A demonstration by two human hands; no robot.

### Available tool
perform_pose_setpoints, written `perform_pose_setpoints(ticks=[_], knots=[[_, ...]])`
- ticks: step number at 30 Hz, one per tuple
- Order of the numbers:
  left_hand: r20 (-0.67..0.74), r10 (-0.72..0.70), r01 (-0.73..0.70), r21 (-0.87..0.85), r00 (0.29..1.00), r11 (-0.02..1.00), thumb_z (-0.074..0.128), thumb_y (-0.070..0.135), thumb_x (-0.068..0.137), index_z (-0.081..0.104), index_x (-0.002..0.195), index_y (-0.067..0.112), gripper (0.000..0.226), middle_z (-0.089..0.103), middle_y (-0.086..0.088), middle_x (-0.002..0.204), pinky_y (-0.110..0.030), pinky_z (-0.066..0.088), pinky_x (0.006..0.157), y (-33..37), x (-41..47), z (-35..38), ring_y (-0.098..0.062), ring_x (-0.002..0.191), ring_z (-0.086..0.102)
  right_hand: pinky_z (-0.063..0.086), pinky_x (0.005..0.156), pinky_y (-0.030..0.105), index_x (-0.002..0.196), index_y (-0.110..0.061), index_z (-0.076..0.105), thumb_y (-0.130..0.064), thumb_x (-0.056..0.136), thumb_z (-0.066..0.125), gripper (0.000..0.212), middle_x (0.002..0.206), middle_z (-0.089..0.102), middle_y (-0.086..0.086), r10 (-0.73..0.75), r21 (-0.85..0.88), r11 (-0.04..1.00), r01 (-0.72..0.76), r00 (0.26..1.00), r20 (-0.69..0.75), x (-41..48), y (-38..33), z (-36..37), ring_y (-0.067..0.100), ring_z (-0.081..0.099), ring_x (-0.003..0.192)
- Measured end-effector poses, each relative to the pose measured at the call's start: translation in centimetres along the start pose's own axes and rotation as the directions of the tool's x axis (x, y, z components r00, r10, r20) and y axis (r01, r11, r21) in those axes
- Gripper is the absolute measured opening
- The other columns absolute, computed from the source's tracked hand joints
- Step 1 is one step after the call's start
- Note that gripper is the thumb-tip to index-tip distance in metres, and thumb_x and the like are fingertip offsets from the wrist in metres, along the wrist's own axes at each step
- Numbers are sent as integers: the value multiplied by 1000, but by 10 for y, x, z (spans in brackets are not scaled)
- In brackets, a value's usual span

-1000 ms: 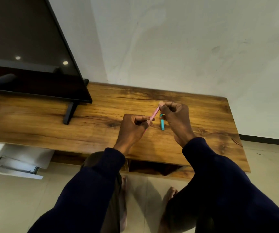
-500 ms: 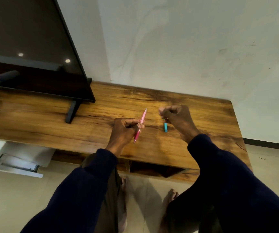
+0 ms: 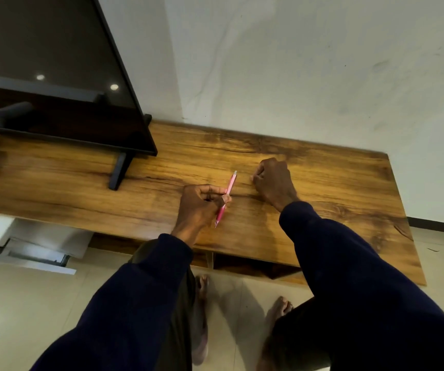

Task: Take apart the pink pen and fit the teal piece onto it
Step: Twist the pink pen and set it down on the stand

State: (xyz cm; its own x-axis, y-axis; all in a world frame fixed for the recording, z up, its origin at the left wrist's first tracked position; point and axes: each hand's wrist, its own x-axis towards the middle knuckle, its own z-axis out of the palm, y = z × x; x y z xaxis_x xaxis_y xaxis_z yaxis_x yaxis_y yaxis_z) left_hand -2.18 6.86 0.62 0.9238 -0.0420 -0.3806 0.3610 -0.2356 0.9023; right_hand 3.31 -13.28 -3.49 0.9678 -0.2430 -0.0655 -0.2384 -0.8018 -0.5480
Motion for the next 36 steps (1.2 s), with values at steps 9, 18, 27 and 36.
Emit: perform_pose_setpoints(ticks=[9,18,27,36], knots=[[12,13,-13,-18,1000,1000,80,8,85,76,109,9,24,79,-7,99,-25,59,72,8,-3,5,-19,91,77,54,63,13,88,-14,74,-9,93,73,7,81,73,-2,5,393,919,26,997,-76,-27,-16,-31,6,69,75],[14,50,-50,-12,999,999,80,9,87,77,108,14,22,79,-3,99,-24,60,73,13,-13,0,-16,93,77,58,67,27,95,1,79,-19,92,78,21,92,77,23,-61,745,665,-55,990,127,-50,-31,-44,19,68,76],[-12,80,-80,34,997,996,81,11,85,77,105,17,21,79,0,96,-22,59,72,9,-19,-3,-12,88,76,57,66,26,95,-1,79,-19,88,82,20,90,78,18,-75,711,701,-54,986,149,-55,-35,-50,16,68,73],[-7,47,-47,-7,999,999,81,10,85,78,108,14,23,80,-1,96,-20,60,67,5,-17,-4,-12,86,78,54,63,24,94,-2,78,-16,91,78,14,86,76,17,-70,632,774,-42,986,150,-48,-37,-46,10,63,66]])
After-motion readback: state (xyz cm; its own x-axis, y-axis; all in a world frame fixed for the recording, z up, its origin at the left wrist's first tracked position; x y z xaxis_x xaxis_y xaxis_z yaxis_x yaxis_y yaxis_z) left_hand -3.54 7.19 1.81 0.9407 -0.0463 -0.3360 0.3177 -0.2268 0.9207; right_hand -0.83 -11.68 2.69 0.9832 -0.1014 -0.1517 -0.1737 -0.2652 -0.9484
